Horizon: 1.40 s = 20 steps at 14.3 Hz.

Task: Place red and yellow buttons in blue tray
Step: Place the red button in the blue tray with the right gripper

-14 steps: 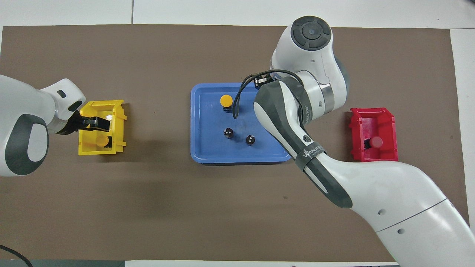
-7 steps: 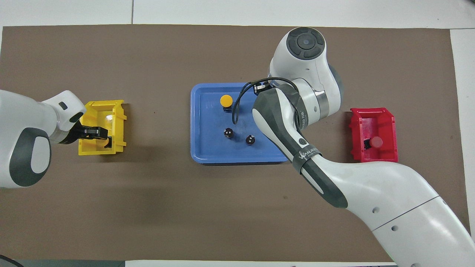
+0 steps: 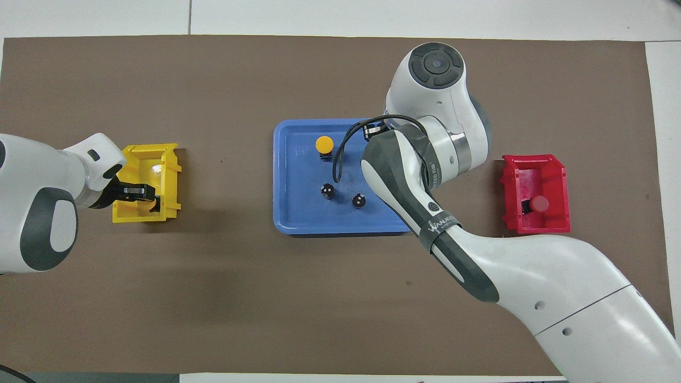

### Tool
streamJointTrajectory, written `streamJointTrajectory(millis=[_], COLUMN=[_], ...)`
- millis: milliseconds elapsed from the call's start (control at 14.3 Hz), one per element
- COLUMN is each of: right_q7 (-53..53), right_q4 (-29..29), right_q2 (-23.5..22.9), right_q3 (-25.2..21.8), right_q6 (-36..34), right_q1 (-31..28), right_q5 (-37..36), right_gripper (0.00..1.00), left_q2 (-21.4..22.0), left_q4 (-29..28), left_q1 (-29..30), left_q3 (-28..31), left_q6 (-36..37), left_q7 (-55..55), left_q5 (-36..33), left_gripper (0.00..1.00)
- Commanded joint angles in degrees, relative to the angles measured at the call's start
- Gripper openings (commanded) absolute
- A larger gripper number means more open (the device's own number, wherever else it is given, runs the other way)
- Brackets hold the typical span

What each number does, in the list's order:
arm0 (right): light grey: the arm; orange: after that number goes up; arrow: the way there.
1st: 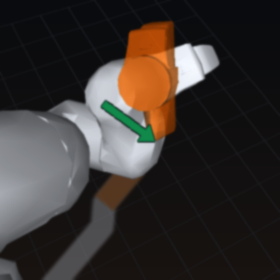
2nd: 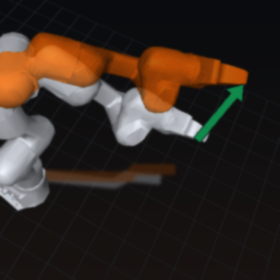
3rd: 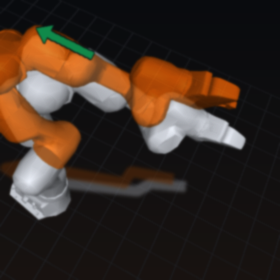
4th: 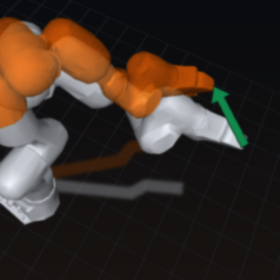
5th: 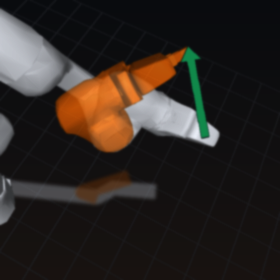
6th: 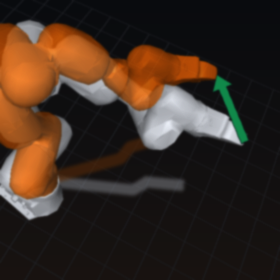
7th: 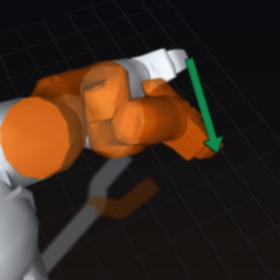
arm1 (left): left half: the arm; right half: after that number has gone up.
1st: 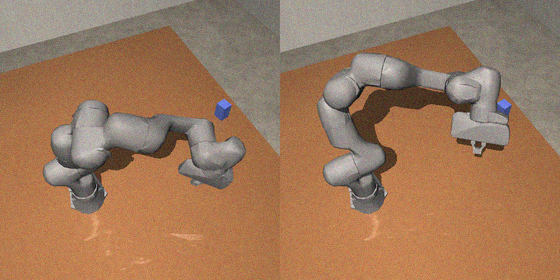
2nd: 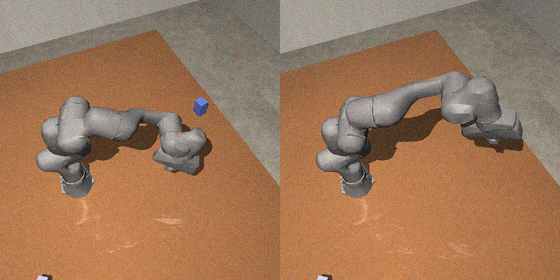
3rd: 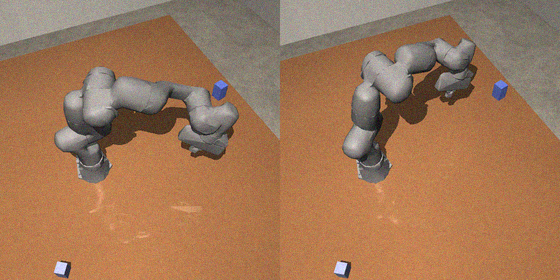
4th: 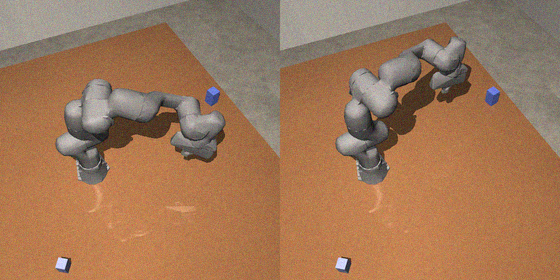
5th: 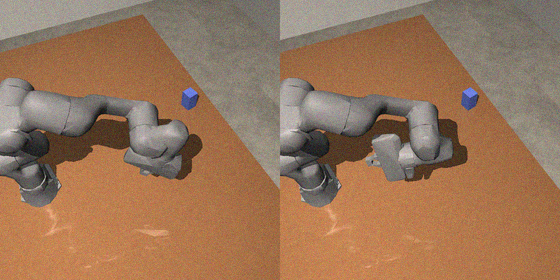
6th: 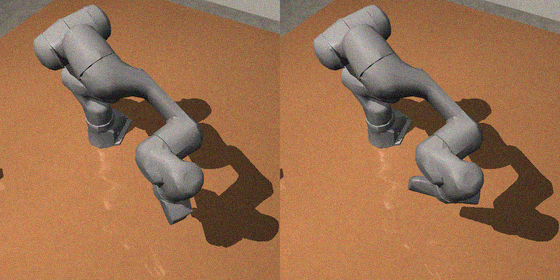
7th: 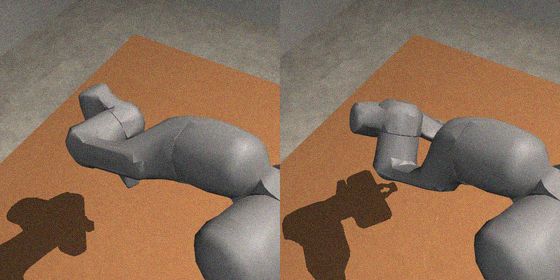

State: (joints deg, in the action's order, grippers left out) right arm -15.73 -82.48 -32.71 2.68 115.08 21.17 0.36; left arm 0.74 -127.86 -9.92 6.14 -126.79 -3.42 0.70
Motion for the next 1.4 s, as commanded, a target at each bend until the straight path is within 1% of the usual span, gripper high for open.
streamJointTrajectory(millis=[0, 70, 140, 210, 420, 560, 630, 700, 910, 1050, 1120, 1190, 1331], right_q7=[-1.6, -1.8, -2.1, -3.1, -3.4, -3.4, -3.4, -3.3, -3.1, -2.7, -2.3, -0.3, 5.5], right_q4=[-2.8, -3.0, -3.2, -3.8, -4.1, -3.7, -3.4, -3.0, 0.6, 3.5, 4.2, 3.9, 2.7], right_q2=[2.1, 2.2, 2.3, 2.6, 2.6, 2.6, 2.6, 2.6, 2.6, 2.7, 3.5, 4.7, 7.6], right_q3=[0.4, 0.4, 0.4, 0.4, 0.4, 0.4, 0.4, 0.4, 0.4, 0.3, 0.3, 0.3, 0.3], right_q6=[-0.1, -0.1, 0.0, 0.4, 0.8, 0.6, 0.5, 0.3, -1.0, -3.4, -4.5, -4.9, -8.0], right_q1=[0.4, 0.6, 0.6, 0.7, 0.7, 0.7, 0.7, 0.6, -0.2, -1.6, -2.7, -4.5, -7.9], right_q5=[-0.9, -0.8, -0.8, -0.9, -0.9, -0.9, -0.9, -0.9, -0.8, -0.9, -0.9, -0.6, -0.4], right_gripper=[0.01, 0.02, 0.06, 0.18, 0.75, 0.79, 0.85, 0.86, 0.83, 0.81, 0.78, 0.77, 0.75], left_q2=[1.9, 1.9, 1.9, 1.9, 1.5, 1.5, 1.5, 1.7, 2.0, 2.1, 2.1, 1.9, 1.9], left_q4=[-2.6, -2.5, -2.5, -2.4, -1.2, -1.0, -1.0, -1.1, -1.6, -2.0, -2.0, -2.0, -2.2], left_q1=[0.0, -0.1, -0.2, -0.3, -0.4, -0.4, -0.4, -0.4, -0.6, -0.9, -0.9, -0.9, -0.8], left_q3=[-0.4, -0.4, -0.4, -0.4, -0.4, -0.4, -0.6, -0.6, -1.0, -0.9, -0.9, -0.9, -0.9], left_q6=[-1.8, -1.6, -1.7, -1.7, -1.4, -1.1, -1.0, -0.9, -0.3, -0.7, -1.0, -1.2, -1.1], left_q7=[0.6, 0.7, 0.9, 1.6, 1.9, 1.9, 2.0, 2.2, 3.4, 3.4, 3.4, 3.5, 3.4], left_q5=[-1.0, -1.0, -1.0, -1.0, -1.0, -1.0, -1.0, -1.0, -1.0, -1.0, -1.0, -1.0, -1.0], left_gripper=[0.63, 0.63, 0.63, 0.63, 0.63, 0.63, 0.63, 0.63, 0.63, 0.63, 0.63, 0.63, 0.61])
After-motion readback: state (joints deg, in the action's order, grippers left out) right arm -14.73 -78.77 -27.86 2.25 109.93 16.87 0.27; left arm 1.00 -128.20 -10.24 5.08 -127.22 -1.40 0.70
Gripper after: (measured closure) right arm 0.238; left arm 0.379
